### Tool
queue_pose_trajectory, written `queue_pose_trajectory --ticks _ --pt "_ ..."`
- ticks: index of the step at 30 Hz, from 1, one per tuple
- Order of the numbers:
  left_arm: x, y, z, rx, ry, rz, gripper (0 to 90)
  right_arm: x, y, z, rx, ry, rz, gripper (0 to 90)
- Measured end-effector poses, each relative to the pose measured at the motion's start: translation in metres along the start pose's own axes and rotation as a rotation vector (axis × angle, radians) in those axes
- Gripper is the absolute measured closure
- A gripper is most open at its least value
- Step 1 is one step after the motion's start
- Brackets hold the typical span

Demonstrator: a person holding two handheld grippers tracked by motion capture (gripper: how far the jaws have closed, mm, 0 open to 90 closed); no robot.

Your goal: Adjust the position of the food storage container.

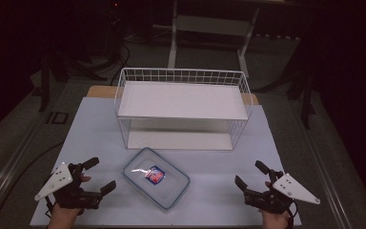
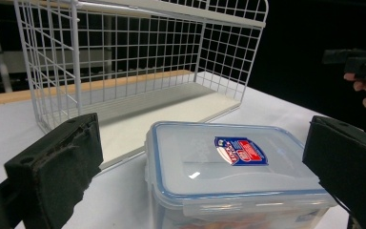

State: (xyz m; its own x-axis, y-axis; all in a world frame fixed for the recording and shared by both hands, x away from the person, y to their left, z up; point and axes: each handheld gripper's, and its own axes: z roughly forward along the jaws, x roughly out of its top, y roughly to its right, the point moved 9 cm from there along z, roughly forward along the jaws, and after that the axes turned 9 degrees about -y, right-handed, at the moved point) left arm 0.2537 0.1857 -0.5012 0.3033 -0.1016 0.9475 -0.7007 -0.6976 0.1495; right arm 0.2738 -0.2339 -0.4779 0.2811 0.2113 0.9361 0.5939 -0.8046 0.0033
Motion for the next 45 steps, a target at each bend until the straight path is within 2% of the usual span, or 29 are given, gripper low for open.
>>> queue_pose_trajectory --ticks 2,3,4,7,8,9,10,11,13,14,15,18,19,20,21,22,23,24,25,28,29,30,31,33,35,36,37,43,45 --pt "0.0 0.001 0.0 0.005 -0.003 0.007 0.0 0.0 -0.001 -0.001 0.001 0.002 0.0 12.9" --pt "0.0 0.002 0.001 0.005 -0.013 0.009 0.0 0.0 -0.001 -0.001 0.001 0.002 0.0 12.9" --pt "0.0 0.006 0.003 -0.005 -0.045 0.017 0.0 0.001 -0.001 -0.001 0.001 0.002 0.007 12.9" --pt "0.001 0.009 0.005 -0.015 -0.061 0.02 0.0 0.001 -0.001 -0.001 -0.001 0.003 0.007 12.9" --pt "0.003 0.025 0.009 -0.076 -0.134 0.059 0.0 0.002 -0.002 -0.002 0.007 0.005 0.031 12.9" --pt "0.003 0.025 0.009 -0.076 -0.134 0.059 0.0 0.003 -0.002 -0.003 0.006 0.007 0.032 12.9" --pt "0.004 0.036 0.011 -0.129 -0.169 0.058 0.0 0.003 -0.003 -0.003 0.004 0.007 0.028 12.9" --pt "0.004 0.036 0.011 -0.129 -0.169 0.058 0.0 0.003 -0.003 -0.003 0.004 0.007 0.028 12.9" --pt "0.002 0.047 0.013 -0.173 -0.212 0.072 0.0 0.004 -0.005 -0.003 0.009 0.008 0.026 12.9" --pt "-0.003 0.056 0.015 -0.179 -0.251 0.108 1.1 0.004 -0.006 -0.003 0.009 0.006 0.027 12.9" --pt "-0.005 0.061 0.016 -0.2 -0.26 0.124 4.0 0.003 -0.005 -0.003 0.009 0.005 0.031 12.9" --pt "-0.01 0.068 0.019 -0.237 -0.295 0.121 6.2 0.003 -0.004 -0.002 0.016 0.001 0.044 12.9" --pt "-0.012 0.07 0.02 -0.234 -0.305 0.131 16.0 0.002 -0.003 -0.001 0.023 0.0 0.055 12.9" --pt "-0.014 0.073 0.022 -0.242 -0.313 0.134 18.7 0.001 -0.003 -0.001 0.024 -0.003 0.059 12.9" --pt "-0.018 0.079 0.023 -0.275 -0.333 0.133 23.4 0.001 -0.002 -0.001 0.022 -0.004 0.058 12.9" --pt "-0.018 0.079 0.023 -0.275 -0.333 0.133 30.5 0.001 -0.003 0.0 0.022 -0.006 0.058 12.9" --pt "-0.02 0.082 0.023 -0.302 -0.339 0.139 30.5 0.001 -0.003 0.0 0.022 -0.006 0.058 12.9" --pt "-0.023 0.085 0.024 -0.317 -0.355 0.15 42.6 0.001 -0.003 0.0 0.024 -0.005 0.059 12.9" --pt "-0.03 0.09 0.026 -0.334 -0.395 0.174 49.1 0.001 -0.003 0.0 0.025 -0.006 0.059 12.9" --pt "-0.042 0.096 0.032 -0.357 -0.466 0.184 63.2 0.0 -0.003 0.001 0.028 -0.008 0.061 12.9" --pt "-0.042 0.096 0.032 -0.357 -0.466 0.184 65.2 0.0 -0.003 0.001 0.028 -0.008 0.061 12.9" --pt "-0.051 0.101 0.037 -0.361 -0.511 0.2 68.1 0.0 -0.003 0.001 0.03 -0.011 0.061 13.0" --pt "-0.051 0.101 0.037 -0.361 -0.511 0.2 69.6 0.0 -0.003 0.001 0.03 -0.011 0.061 13.0" --pt "-0.061 0.103 0.045 -0.342 -0.564 0.213 77.2 -0.001 -0.002 0.001 0.032 -0.013 0.069 13.0" --pt "-0.063 0.102 0.047 -0.334 -0.575 0.221 86.4 -0.001 -0.002 0.001 0.034 -0.011 0.07 13.0" --pt "-0.064 0.103 0.049 -0.33 -0.583 0.231 86.4 -0.001 -0.002 0.002 0.034 -0.012 0.072 13.0" --pt "-0.067 0.101 0.054 -0.304 -0.611 0.257 89.2 -0.001 -0.002 0.001 0.036 -0.012 0.074 13.0" --pt "-0.071 0.102 0.068 -0.293 -0.649 0.269 89.5 -0.001 -0.002 0.001 0.038 -0.012 0.079 13.0" --pt "-0.072 0.104 0.076 -0.295 -0.657 0.286 89.5 -0.001 -0.001 0.001 0.038 -0.011 0.077 13.0"
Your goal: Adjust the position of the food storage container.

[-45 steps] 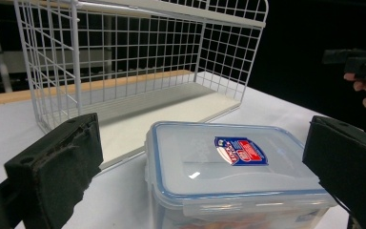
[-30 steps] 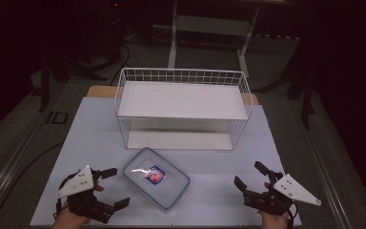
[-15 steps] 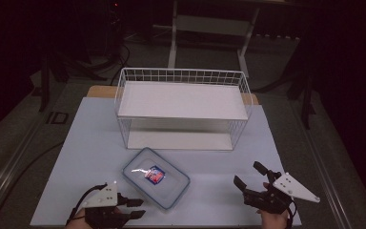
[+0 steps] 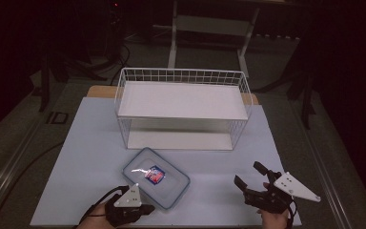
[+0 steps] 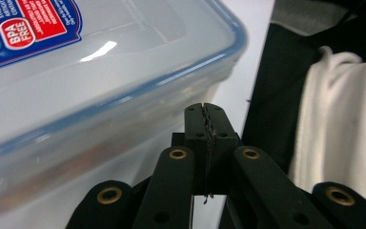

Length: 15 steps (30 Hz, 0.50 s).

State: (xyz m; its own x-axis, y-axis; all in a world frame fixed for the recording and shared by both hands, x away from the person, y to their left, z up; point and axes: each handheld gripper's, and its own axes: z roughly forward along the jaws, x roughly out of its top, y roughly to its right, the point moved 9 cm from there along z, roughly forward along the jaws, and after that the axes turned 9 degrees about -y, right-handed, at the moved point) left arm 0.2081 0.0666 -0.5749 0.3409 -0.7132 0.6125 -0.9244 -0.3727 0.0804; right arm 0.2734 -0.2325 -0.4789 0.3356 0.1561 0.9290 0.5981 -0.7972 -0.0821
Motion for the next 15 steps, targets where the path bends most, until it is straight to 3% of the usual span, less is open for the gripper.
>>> queue_pose_trajectory --ticks 6,9,15 --pt "0.004 -0.003 0.009 -0.002 -0.014 0.0 89.6 0.0 0.001 0.0 0.007 0.004 0.01 13.2" --pt "0.009 -0.006 0.012 0.02 -0.026 0.008 89.7 0.0 0.001 0.0 0.008 0.005 0.012 13.2" --pt "0.016 -0.016 0.017 0.028 -0.022 -0.04 89.6 0.0 0.0 -0.001 0.008 0.002 0.009 13.2"
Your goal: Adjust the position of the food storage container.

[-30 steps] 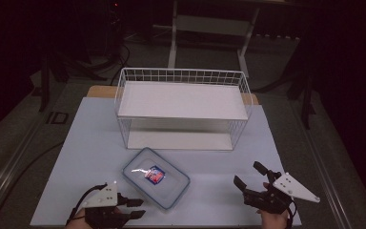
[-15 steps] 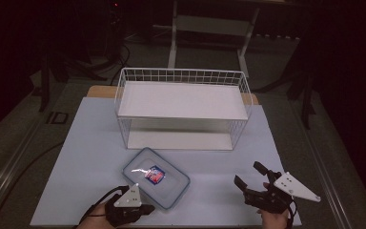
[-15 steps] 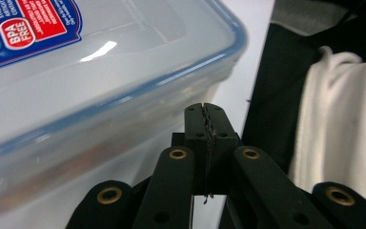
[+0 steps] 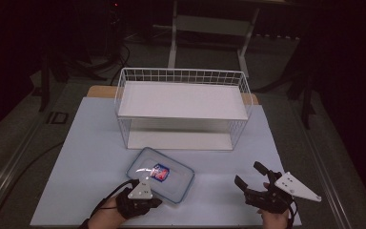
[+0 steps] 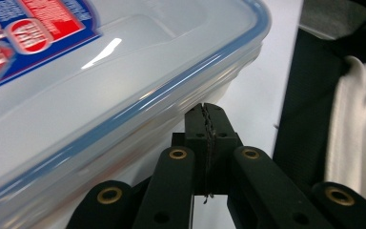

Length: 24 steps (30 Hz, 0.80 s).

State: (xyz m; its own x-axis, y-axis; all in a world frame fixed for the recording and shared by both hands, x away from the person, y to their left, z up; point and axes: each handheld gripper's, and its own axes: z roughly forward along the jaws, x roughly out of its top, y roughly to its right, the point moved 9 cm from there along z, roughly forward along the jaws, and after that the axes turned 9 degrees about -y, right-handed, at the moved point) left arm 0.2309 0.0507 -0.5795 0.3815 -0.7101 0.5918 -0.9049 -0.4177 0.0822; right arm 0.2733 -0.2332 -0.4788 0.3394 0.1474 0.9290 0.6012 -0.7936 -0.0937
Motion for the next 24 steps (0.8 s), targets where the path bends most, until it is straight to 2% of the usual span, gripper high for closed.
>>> queue_pose_trajectory --ticks 1,10,12,14,15,16,17,20,21,23,24 --pt "0.002 -0.002 0.002 -0.002 -0.001 -0.014 89.6 0.0 0.0 0.0 0.001 0.002 0.002 13.2" --pt "0.017 -0.002 0.012 -0.007 0.009 -0.005 89.6 0.0 -0.001 0.001 0.006 0.0 0.002 13.2" --pt "0.017 -0.001 0.006 0.0 0.024 0.009 89.5 0.0 -0.001 0.0 0.007 -0.001 0.005 13.2" --pt "0.016 -0.002 0.0 0.006 0.029 0.006 89.5 -0.001 -0.001 0.0 0.008 -0.001 0.005 13.2" --pt "0.013 -0.008 -0.013 0.04 0.045 -0.008 89.6 -0.001 -0.001 0.0 0.009 0.0 0.004 13.2" --pt "0.013 -0.008 -0.013 0.04 0.045 -0.008 89.6 -0.001 -0.001 0.0 0.009 -0.001 0.005 13.2" --pt "0.006 -0.021 -0.028 0.087 0.063 -0.035 89.6 -0.001 -0.001 0.0 0.01 -0.001 0.003 13.2" --pt "-0.008 -0.046 -0.052 0.159 0.087 -0.104 89.6 -0.001 -0.002 0.001 0.009 -0.002 0.0 13.2" --pt "-0.008 -0.046 -0.052 0.159 0.087 -0.104 89.6 -0.001 -0.002 0.001 0.009 -0.002 0.0 13.2" --pt "-0.017 -0.062 -0.066 0.221 0.096 -0.127 89.5 0.0 -0.002 0.001 0.004 -0.002 -0.004 13.2" --pt "-0.028 -0.081 -0.075 0.254 0.094 -0.173 89.5 0.0 -0.002 0.001 -0.004 -0.003 -0.004 13.2"
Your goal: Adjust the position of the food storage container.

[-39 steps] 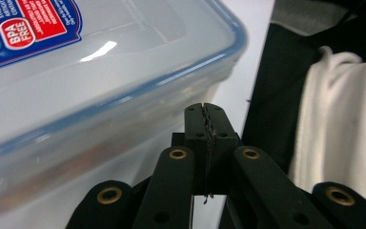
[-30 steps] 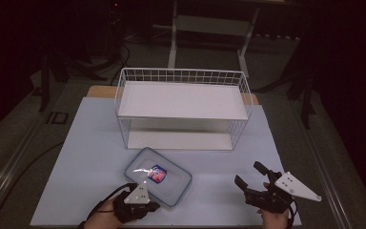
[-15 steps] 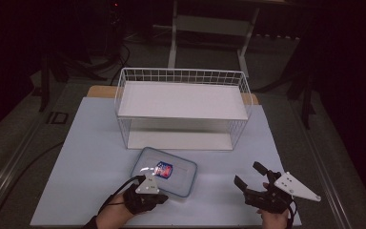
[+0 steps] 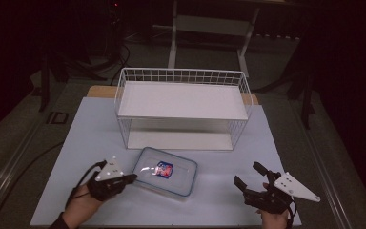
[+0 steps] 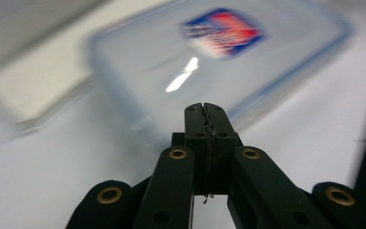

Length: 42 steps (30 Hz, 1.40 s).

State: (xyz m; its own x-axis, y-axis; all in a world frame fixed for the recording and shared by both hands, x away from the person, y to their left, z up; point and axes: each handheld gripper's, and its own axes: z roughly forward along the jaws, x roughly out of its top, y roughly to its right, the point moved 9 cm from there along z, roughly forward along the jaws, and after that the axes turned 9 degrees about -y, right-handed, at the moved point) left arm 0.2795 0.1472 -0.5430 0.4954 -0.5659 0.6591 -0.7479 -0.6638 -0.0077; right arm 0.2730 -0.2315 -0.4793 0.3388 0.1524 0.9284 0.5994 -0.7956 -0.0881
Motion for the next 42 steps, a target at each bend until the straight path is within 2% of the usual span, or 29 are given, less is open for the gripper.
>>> queue_pose_trajectory --ticks 2,3,4,5,6,8,12,14,16,19,21,22,24,26,36,38,42 --pt "-0.009 -0.02 0.002 0.025 -0.015 -0.046 89.5 0.0 0.001 0.0 -0.009 0.0 0.001 13.2" --pt "-0.009 -0.02 0.002 0.025 -0.015 -0.046 89.6 0.0 0.001 -0.001 -0.009 0.002 0.004 13.2" --pt "-0.017 -0.032 0.01 0.025 -0.039 -0.089 89.6 0.0 0.001 -0.001 -0.008 0.003 0.005 13.2" --pt "-0.017 -0.032 0.01 0.025 -0.039 -0.089 89.6 0.0 0.001 -0.001 -0.008 0.003 0.005 13.2" --pt "-0.023 -0.035 0.021 0.022 -0.077 -0.081 89.5 0.0 0.002 0.0 -0.009 0.003 0.006 13.2" --pt "-0.023 -0.035 0.026 0.012 -0.08 -0.086 89.6 -0.001 0.002 0.0 -0.014 0.0 0.006 13.2" --pt "-0.022 -0.026 0.037 -0.052 -0.08 -0.079 89.6 -0.001 0.004 -0.001 -0.026 0.001 0.011 13.2" --pt "-0.019 -0.015 0.039 -0.078 -0.086 -0.049 89.6 -0.001 0.005 -0.001 -0.024 0.0 0.016 13.2" --pt "-0.018 -0.012 0.04 -0.067 -0.087 -0.043 89.6 -0.002 0.005 0.0 -0.021 -0.002 0.018 13.2" --pt "-0.016 -0.006 0.038 -0.093 -0.074 -0.044 89.6 -0.002 0.004 0.001 -0.014 -0.006 0.016 13.2" --pt "-0.017 0.0 0.038 -0.095 -0.082 -0.036 89.6 -0.002 0.003 0.001 -0.012 -0.005 0.012 13.2" --pt "-0.017 0.006 0.038 -0.107 -0.079 -0.033 89.6 -0.002 0.003 0.001 -0.012 -0.006 0.01 13.2" --pt "-0.017 0.006 0.038 -0.107 -0.079 -0.033 89.6 -0.002 0.003 0.001 -0.012 -0.007 0.011 13.2" --pt "-0.015 0.016 0.037 -0.129 -0.072 -0.028 89.6 -0.002 0.003 0.002 -0.007 -0.006 0.015 13.2" --pt "-0.008 0.033 0.043 -0.162 -0.076 0.006 89.6 -0.003 0.0 0.004 0.002 -0.015 0.008 13.2" --pt "-0.006 0.037 0.045 -0.18 -0.075 0.011 89.6 -0.004 0.001 0.004 0.002 -0.016 0.008 13.2" --pt "-0.003 0.041 0.047 -0.184 -0.075 0.025 89.6 -0.004 0.0 0.004 0.008 -0.02 0.01 13.2"
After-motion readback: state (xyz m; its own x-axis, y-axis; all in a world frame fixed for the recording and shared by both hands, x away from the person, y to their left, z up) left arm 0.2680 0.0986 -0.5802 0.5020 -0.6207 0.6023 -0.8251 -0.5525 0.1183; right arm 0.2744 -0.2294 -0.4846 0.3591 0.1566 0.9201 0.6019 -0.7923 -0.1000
